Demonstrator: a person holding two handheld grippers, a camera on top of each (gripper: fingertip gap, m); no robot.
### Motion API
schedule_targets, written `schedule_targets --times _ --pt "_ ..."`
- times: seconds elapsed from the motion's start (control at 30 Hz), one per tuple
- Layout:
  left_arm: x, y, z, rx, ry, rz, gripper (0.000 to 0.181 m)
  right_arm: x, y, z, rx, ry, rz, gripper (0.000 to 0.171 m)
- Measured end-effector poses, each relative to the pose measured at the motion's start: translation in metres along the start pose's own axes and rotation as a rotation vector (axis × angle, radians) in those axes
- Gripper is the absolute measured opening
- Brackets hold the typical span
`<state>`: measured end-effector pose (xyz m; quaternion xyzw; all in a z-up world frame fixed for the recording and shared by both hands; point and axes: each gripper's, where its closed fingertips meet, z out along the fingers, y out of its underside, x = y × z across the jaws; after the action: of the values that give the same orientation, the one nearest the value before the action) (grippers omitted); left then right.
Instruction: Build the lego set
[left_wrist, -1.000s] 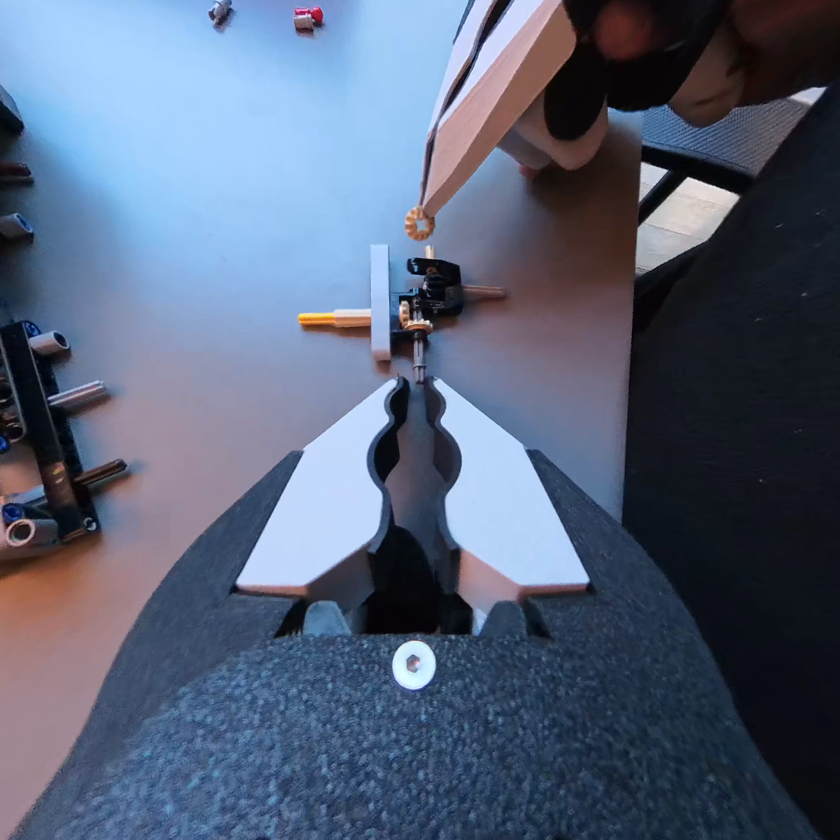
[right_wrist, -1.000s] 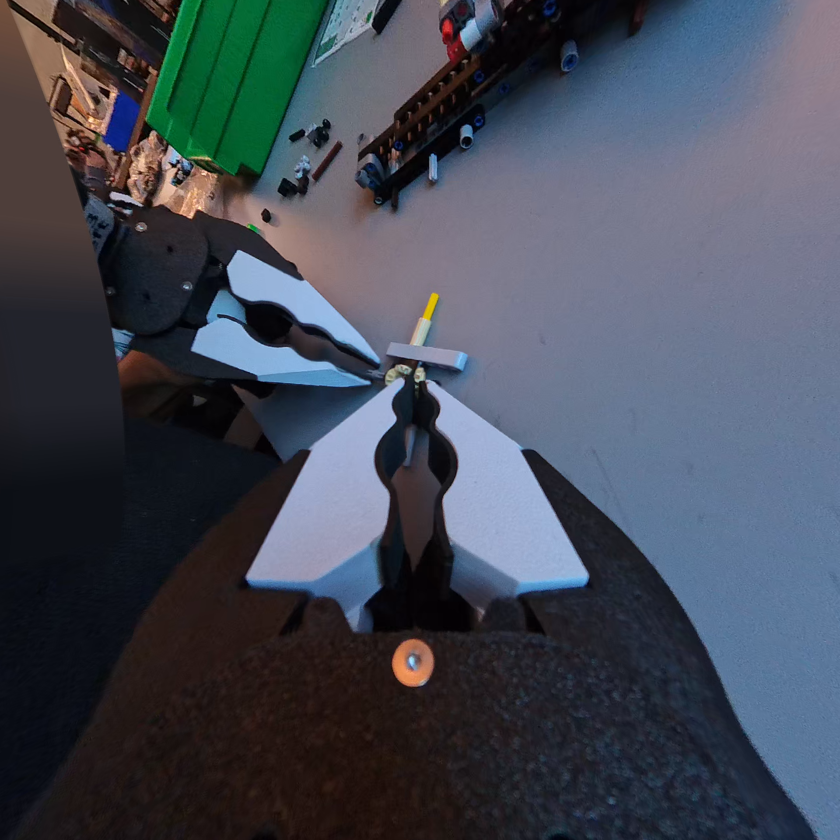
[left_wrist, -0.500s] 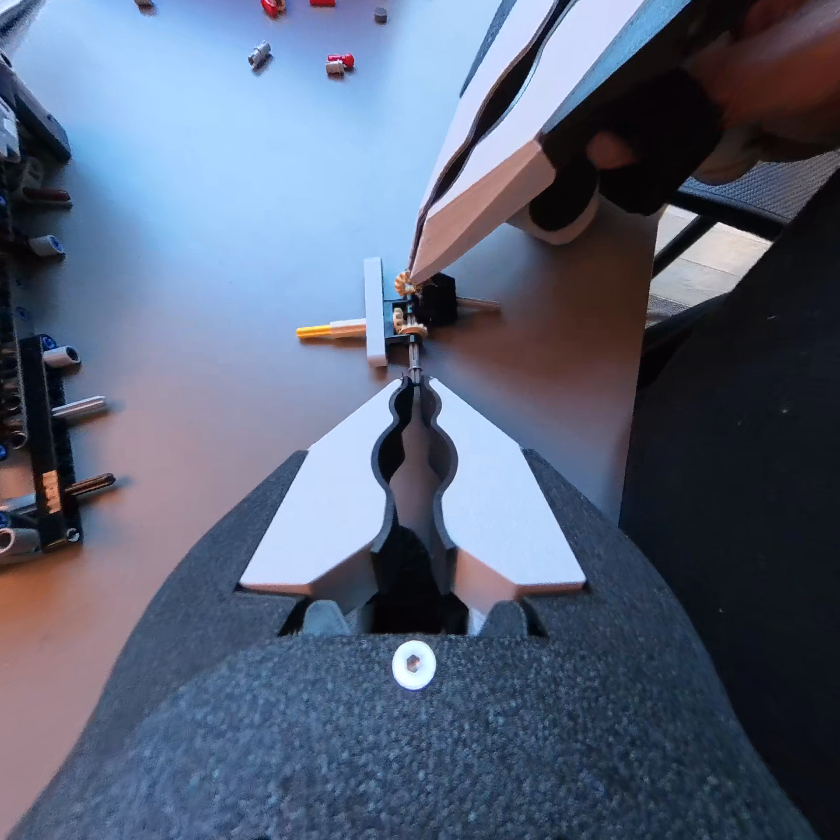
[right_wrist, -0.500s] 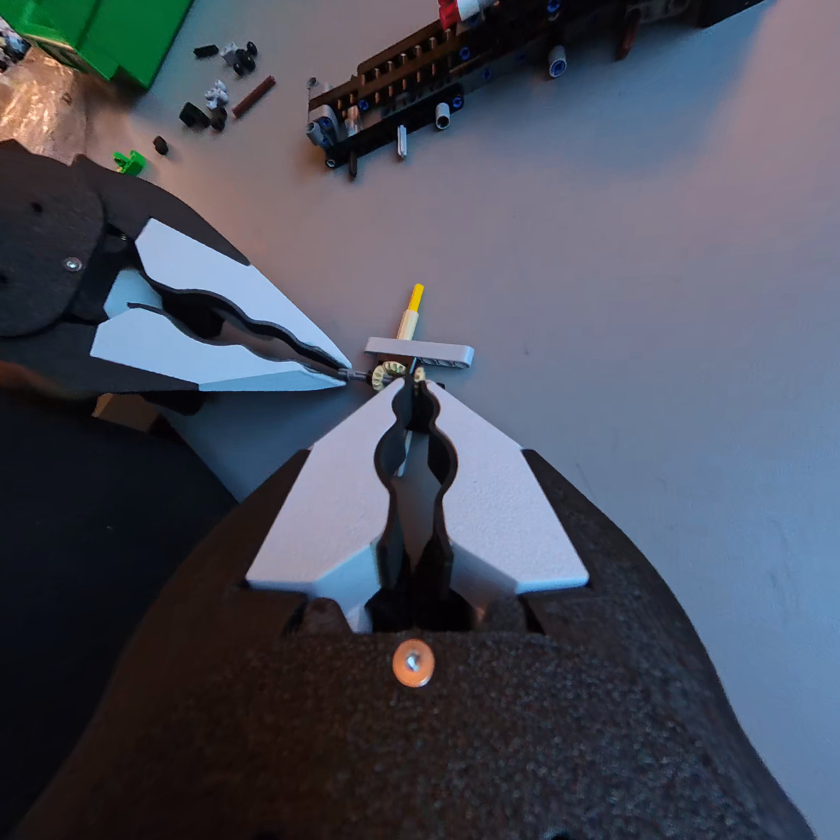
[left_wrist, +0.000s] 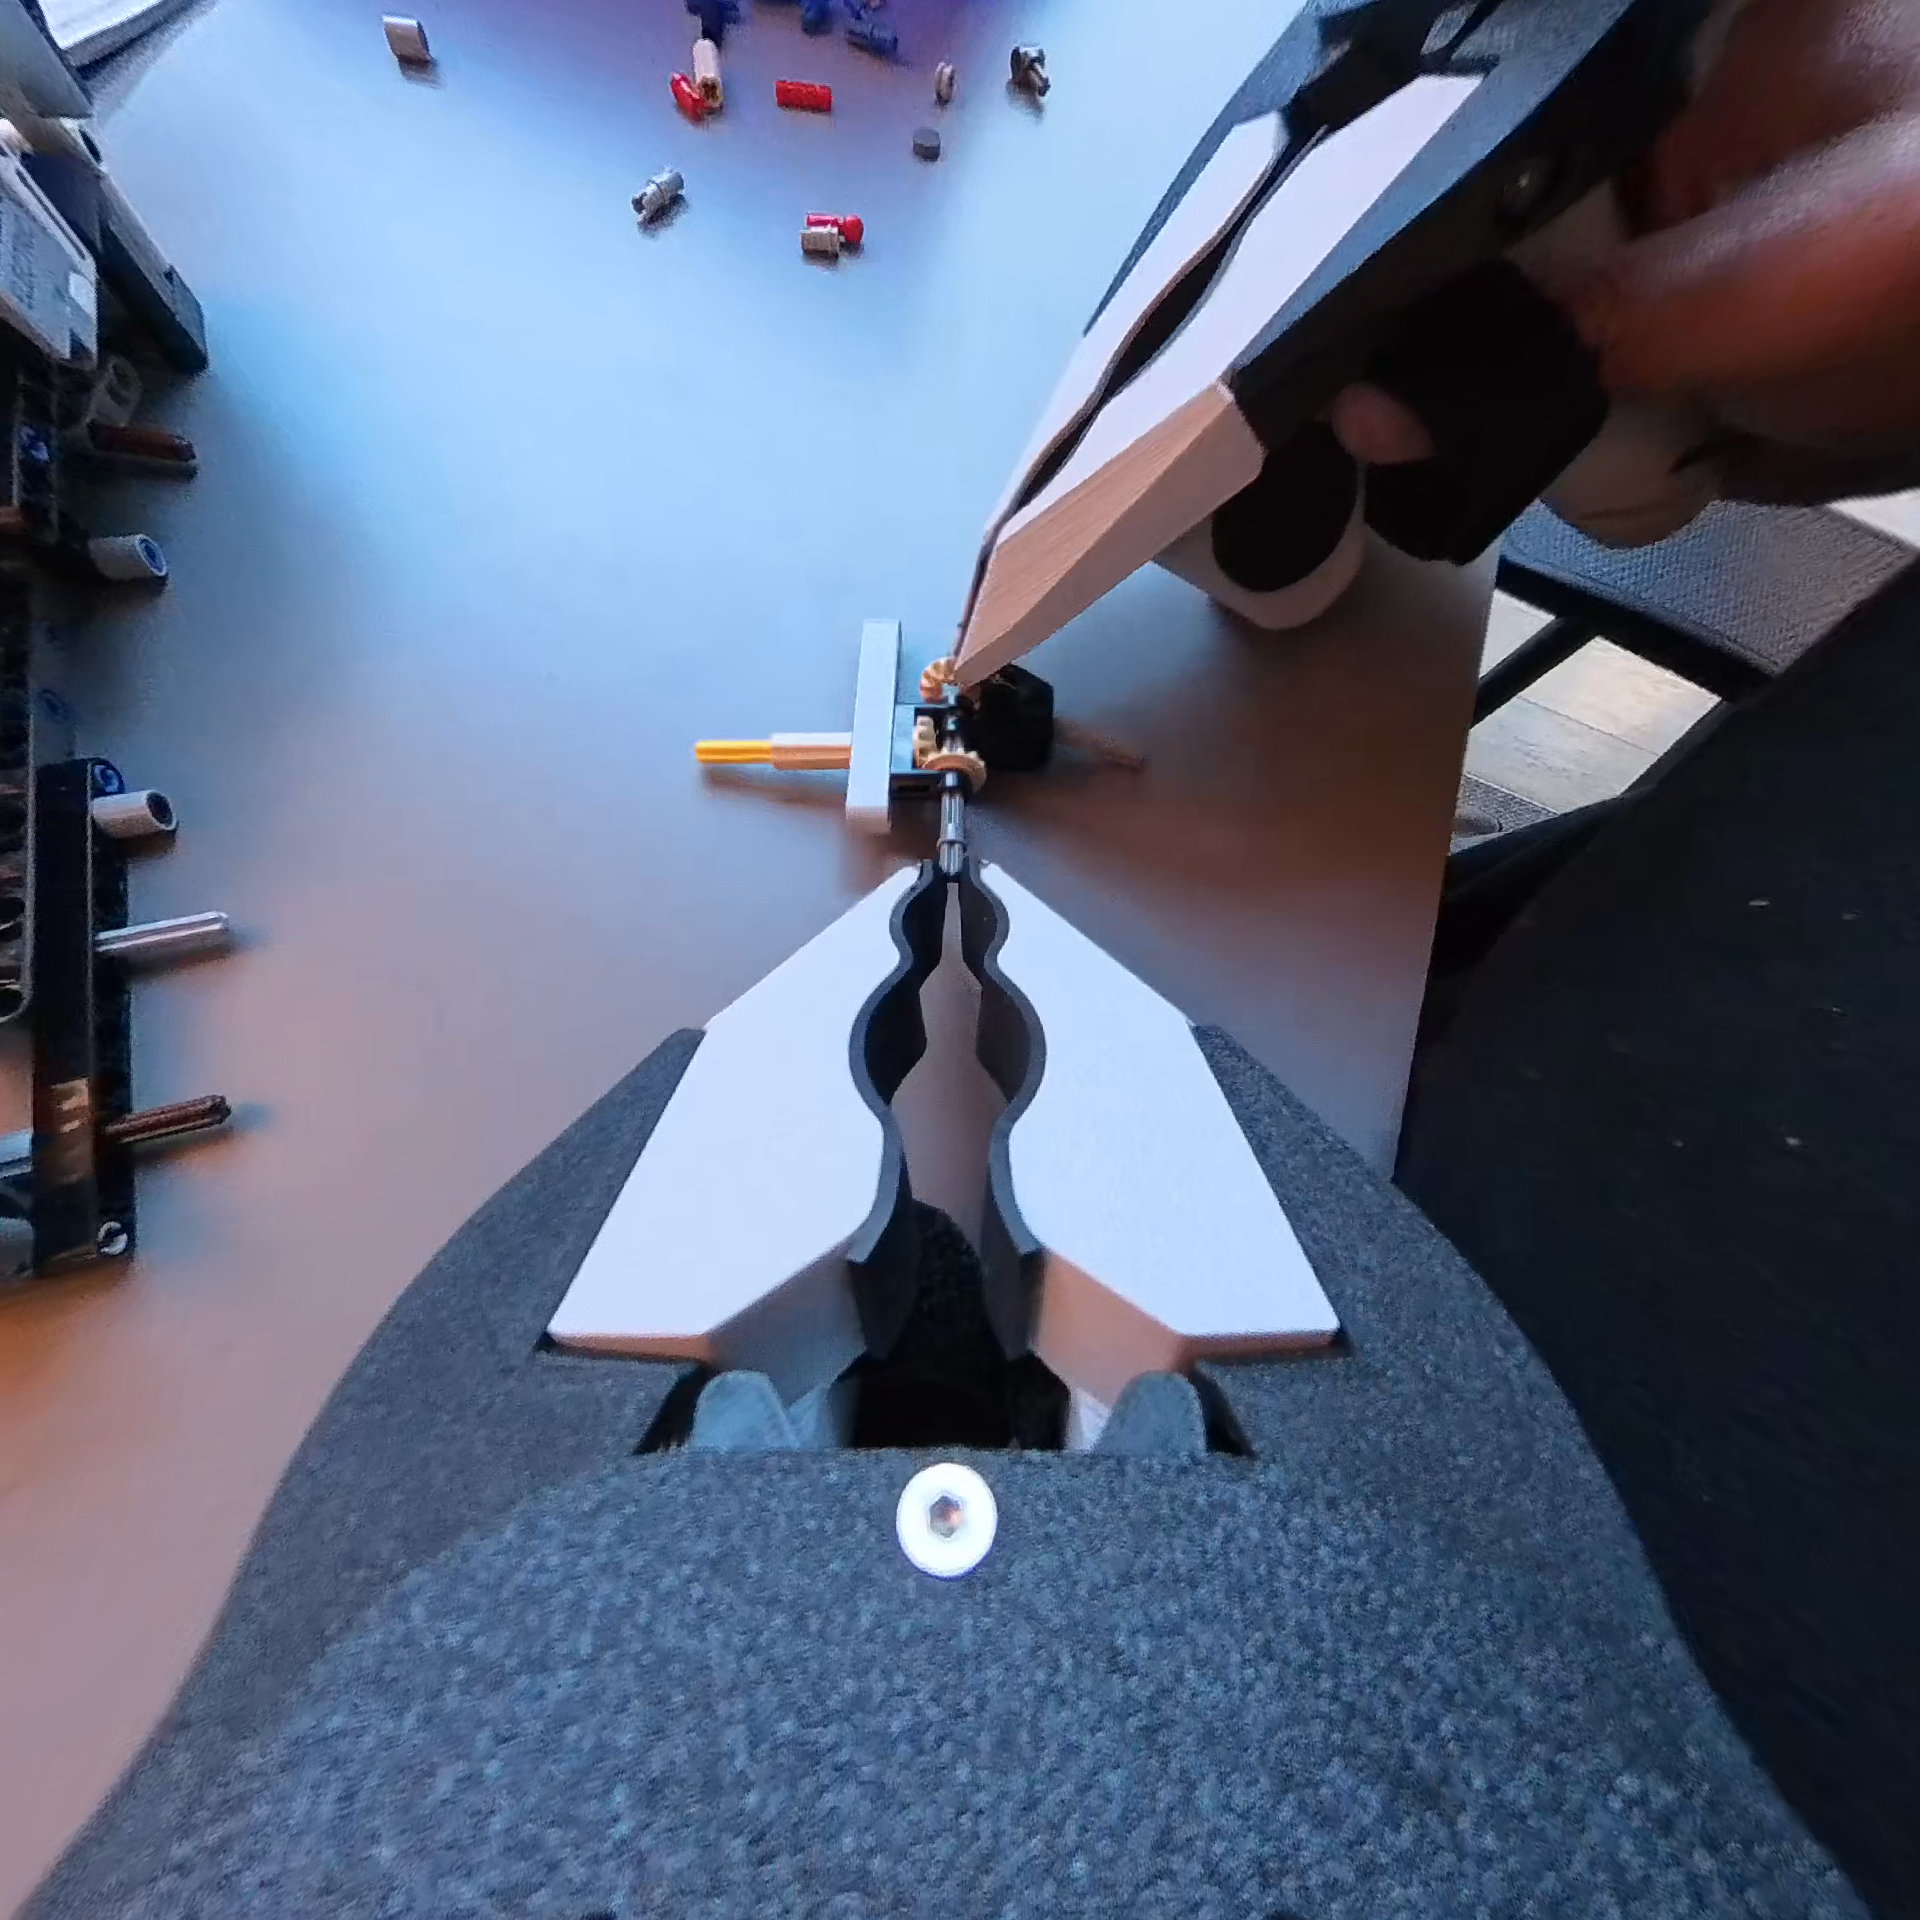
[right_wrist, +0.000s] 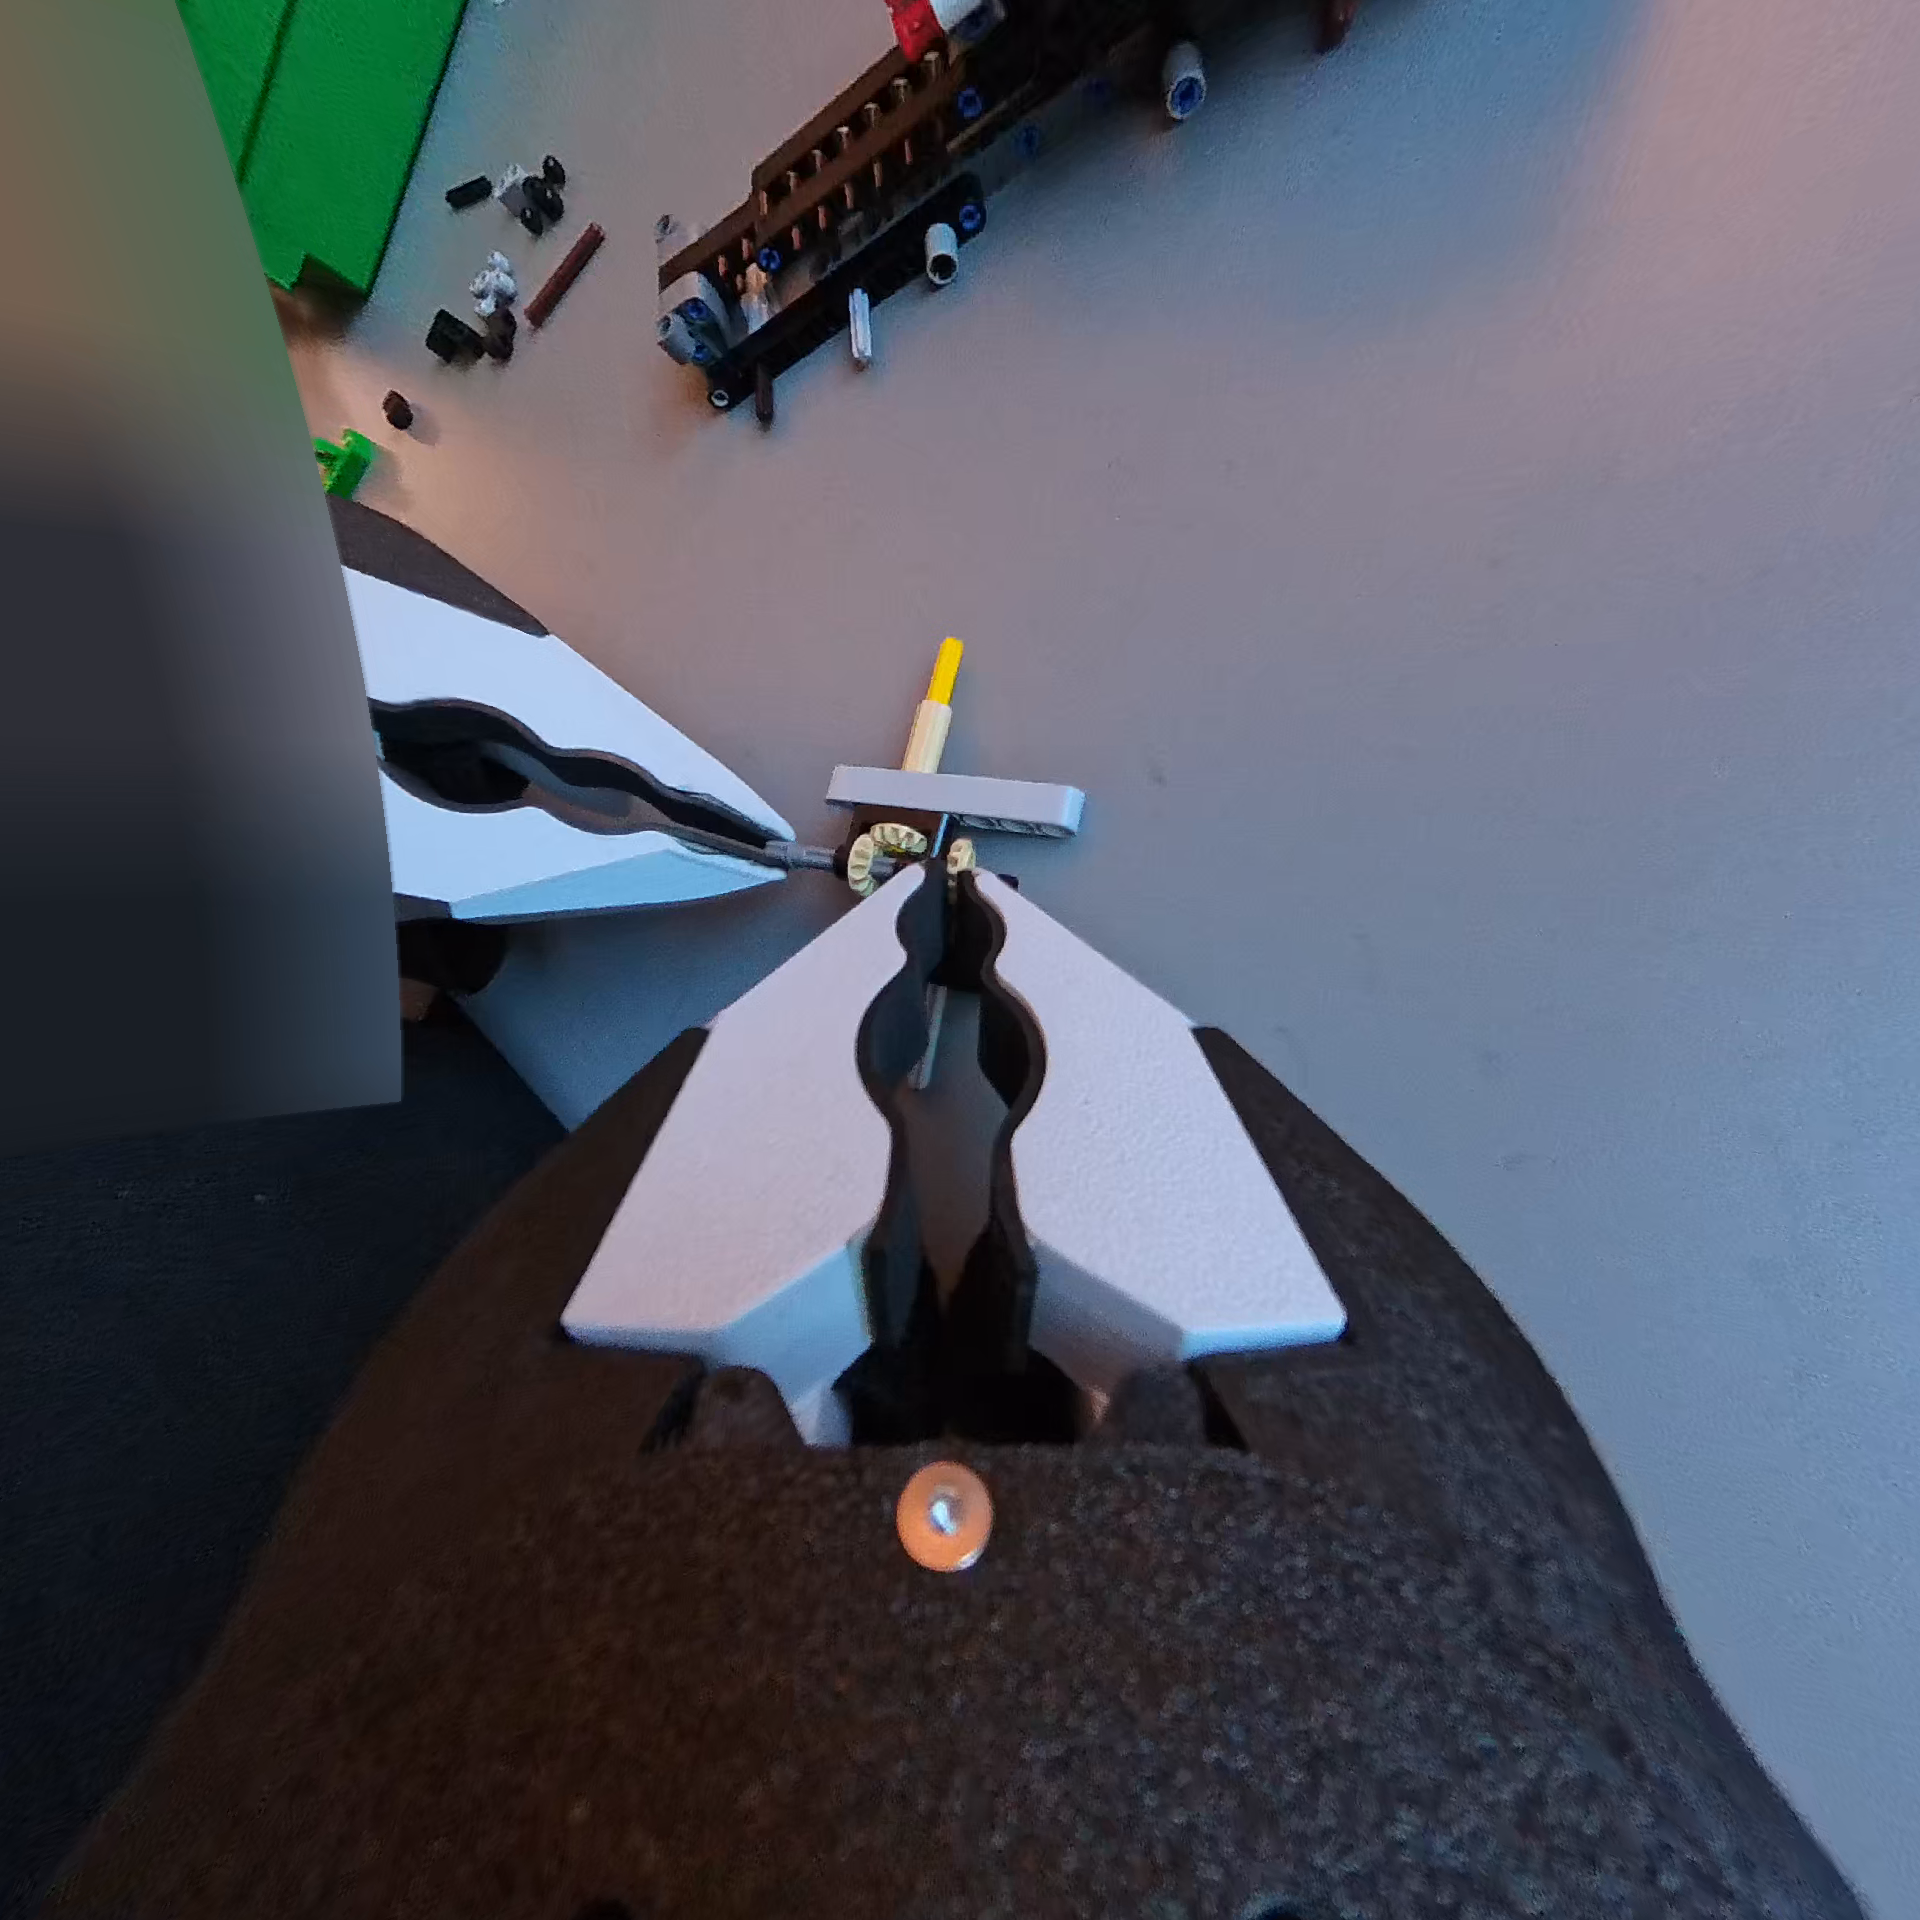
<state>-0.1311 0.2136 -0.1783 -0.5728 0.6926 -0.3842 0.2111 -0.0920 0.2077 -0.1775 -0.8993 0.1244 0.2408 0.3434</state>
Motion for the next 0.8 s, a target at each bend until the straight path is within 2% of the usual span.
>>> schedule_targets --times 0.2,0.43,0.63,0.8 --pt "0.0016 0.0 0.0031 -0.009 -0.002 0.009 0.0 0.0022 0.0014 -0.0015 -0.032 -0.024 0.016 0.001" --pt "0.0026 0.0015 0.0055 -0.023 -0.037 0.071 0.001 0.0033 0.0037 -0.0022 -0.14 0.067 -0.157 0.001" --pt "0.0011 -0.0008 0.0073 -0.019 -0.093 0.159 0.001 0.0055 0.0059 -0.0023 -0.226 0.068 -0.112 0.0" --pt "-0.0028 0.0 0.0102 -0.036 -0.127 0.152 0.0 0.0072 0.0044 -0.0029 -0.244 0.049 -0.068 0.001"
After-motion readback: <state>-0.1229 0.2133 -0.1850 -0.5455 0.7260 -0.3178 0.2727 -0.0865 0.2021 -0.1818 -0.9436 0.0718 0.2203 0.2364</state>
